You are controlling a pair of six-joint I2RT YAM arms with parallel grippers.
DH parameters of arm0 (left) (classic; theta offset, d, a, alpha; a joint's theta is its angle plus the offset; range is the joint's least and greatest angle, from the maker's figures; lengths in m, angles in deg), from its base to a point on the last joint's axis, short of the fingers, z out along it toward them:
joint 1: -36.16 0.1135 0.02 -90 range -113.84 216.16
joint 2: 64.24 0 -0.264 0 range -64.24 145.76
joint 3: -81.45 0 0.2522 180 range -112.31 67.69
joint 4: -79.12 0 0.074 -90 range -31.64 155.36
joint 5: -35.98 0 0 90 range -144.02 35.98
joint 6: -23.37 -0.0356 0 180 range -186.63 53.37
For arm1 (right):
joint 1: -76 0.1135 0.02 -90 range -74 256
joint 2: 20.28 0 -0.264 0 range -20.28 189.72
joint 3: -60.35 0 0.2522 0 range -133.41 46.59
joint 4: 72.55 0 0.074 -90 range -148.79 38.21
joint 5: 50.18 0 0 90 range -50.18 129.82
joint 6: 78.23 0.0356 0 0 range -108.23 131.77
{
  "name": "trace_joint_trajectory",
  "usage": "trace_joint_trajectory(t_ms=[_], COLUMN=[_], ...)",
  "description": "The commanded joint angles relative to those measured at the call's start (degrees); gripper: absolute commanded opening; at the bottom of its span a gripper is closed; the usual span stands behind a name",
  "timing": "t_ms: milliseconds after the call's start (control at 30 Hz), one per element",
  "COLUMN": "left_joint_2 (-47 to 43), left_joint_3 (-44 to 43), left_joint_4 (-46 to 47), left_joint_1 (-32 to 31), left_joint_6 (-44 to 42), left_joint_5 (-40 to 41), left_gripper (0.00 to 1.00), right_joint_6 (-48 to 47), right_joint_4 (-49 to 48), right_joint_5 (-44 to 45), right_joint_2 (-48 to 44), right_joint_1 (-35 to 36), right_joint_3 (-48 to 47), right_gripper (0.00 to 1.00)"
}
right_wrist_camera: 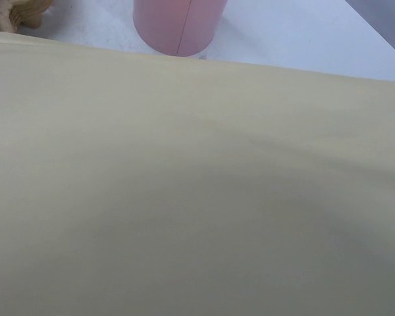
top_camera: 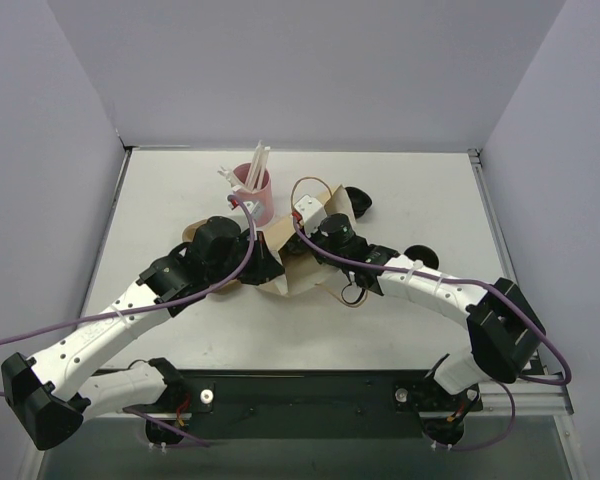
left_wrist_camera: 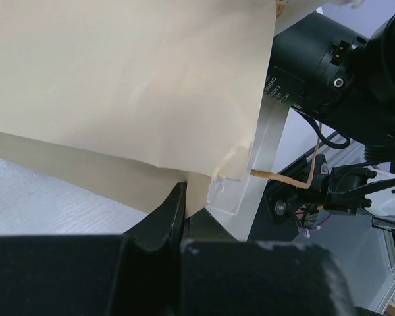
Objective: Pack the takeout coffee
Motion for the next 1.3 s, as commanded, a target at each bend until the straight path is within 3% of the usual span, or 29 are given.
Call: trace_joint_trajectory(t_ms=[0,67,200,300,467,567,667,733,900,1133,1267], left_joint_2=[-0.96,-1.14,-1.23,-1.23,-1.4,-1.49,-1.31,-1.23,-1.05,-0.44,-0.52], left_joint_3=[-1.48,-1.48,-1.48,-1.57,-1.48,-1.31,-1.3,-1.31,-1.22,-1.39,-1.13], left_joint_4=[3.73,3.64,3.55,3.47,3.47,3.55,3.64,3.73,4.17,4.43,4.7], left_joint_1=[-0.16,-0.16,-0.07,-0.16,-0.07,-0.07,-0.07,-0.16,-0.07,-0.07,-0.16], left_joint_6=[0.39,0.39,0.56,0.48,0.83,1.01,1.09,1.09,1.09,1.09,1.27], left_joint_5=[-1.77,-1.86,-1.95,-2.04,-2.04,-2.04,-1.95,-2.04,-2.21,-2.65,-2.65], left_gripper=[0.0,0.0,0.0,0.0,0.0,0.0,0.0,0.0,0.0,0.0,0.0], right_joint_6=[1.16,1.25,1.08,1.16,0.81,0.46,0.46,0.37,0.29,0.55,0.2], right_joint_4=[-1.57,-1.66,-2.19,-2.63,-2.98,-4.21,-3.43,-2.63,-0.7,1.59,2.82], right_joint_5=[-0.63,-0.98,-1.07,-0.8,0.6,-0.18,-0.36,0.42,1.83,1.83,2.54], right_joint_2=[0.42,0.24,0.07,0.33,1.03,0.68,-0.02,-0.28,-1.78,-4.15,-4.77], right_joint_1=[-0.41,-0.41,-0.41,-0.24,0.38,0.47,0.38,0.38,0.29,0.38,0.29], right_joint_3=[-0.18,0.17,0.52,0.44,-0.18,0.26,-0.09,-0.44,-0.36,0.61,0.7], right_gripper=[0.0,0.0,0.28,0.43,0.54,0.52,0.37,0.33,0.34,0.48,0.31])
